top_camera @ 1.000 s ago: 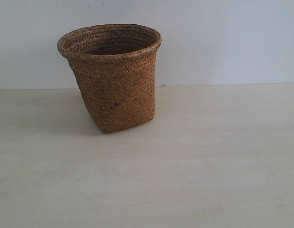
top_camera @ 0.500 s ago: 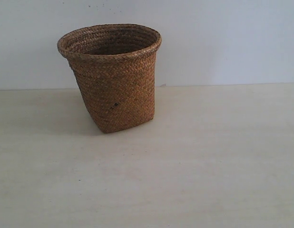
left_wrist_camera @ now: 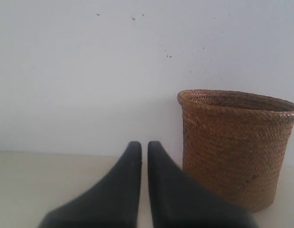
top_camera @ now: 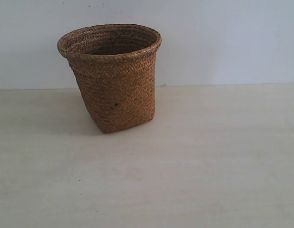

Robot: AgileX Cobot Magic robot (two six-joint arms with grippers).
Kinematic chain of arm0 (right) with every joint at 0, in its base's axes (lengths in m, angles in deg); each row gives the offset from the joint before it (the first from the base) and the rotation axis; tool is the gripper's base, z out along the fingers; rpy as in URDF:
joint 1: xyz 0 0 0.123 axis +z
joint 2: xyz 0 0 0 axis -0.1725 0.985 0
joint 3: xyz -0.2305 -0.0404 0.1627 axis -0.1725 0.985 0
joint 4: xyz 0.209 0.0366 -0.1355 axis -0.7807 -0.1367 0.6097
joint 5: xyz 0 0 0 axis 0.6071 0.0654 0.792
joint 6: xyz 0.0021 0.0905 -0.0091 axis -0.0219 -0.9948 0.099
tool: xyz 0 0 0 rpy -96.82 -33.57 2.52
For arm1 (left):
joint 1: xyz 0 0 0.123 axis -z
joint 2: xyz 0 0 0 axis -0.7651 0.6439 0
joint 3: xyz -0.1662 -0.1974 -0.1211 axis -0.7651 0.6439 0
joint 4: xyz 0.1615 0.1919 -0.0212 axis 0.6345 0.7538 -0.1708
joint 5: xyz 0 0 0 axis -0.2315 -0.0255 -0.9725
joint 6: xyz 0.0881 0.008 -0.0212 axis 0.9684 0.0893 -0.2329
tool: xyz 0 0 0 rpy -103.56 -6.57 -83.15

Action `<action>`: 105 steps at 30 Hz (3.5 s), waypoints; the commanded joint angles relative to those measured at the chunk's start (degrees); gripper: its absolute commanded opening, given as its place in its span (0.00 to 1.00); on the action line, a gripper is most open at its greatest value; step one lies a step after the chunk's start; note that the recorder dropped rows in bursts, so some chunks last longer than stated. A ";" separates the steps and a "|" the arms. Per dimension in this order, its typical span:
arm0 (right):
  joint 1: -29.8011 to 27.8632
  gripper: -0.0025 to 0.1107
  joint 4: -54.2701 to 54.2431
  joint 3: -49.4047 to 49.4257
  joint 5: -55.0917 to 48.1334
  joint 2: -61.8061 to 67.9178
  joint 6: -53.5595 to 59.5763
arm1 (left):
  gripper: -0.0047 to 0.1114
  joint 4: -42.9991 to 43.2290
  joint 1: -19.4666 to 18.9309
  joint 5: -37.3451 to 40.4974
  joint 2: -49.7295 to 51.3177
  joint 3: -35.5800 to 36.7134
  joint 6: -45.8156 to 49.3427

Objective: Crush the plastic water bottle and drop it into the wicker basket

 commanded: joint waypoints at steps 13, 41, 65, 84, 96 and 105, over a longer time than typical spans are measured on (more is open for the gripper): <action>-0.03 0.02 -0.52 0.16 0.17 -0.33 -0.04 | 0.07 -3.27 -0.19 -2.61 -0.11 7.55 -0.65; -0.03 0.02 -0.52 0.16 0.17 -0.33 -0.04 | 0.07 -15.96 -0.19 10.23 -0.11 7.55 19.00; -0.03 0.02 -0.52 0.16 0.17 -0.33 -0.17 | 0.07 -47.07 -0.19 9.62 -0.11 7.55 40.44; -0.03 0.02 -0.52 0.16 0.17 -0.33 -0.17 | 0.07 -47.07 -0.19 9.62 -0.11 7.55 45.05; -0.03 0.02 -0.52 0.16 0.17 -0.33 -0.17 | 0.07 -47.07 -1.46 9.62 -0.11 7.55 46.54; -0.03 0.02 -0.52 0.16 0.17 -0.33 -0.17 | 0.07 -47.07 -1.46 9.62 -0.11 7.55 46.54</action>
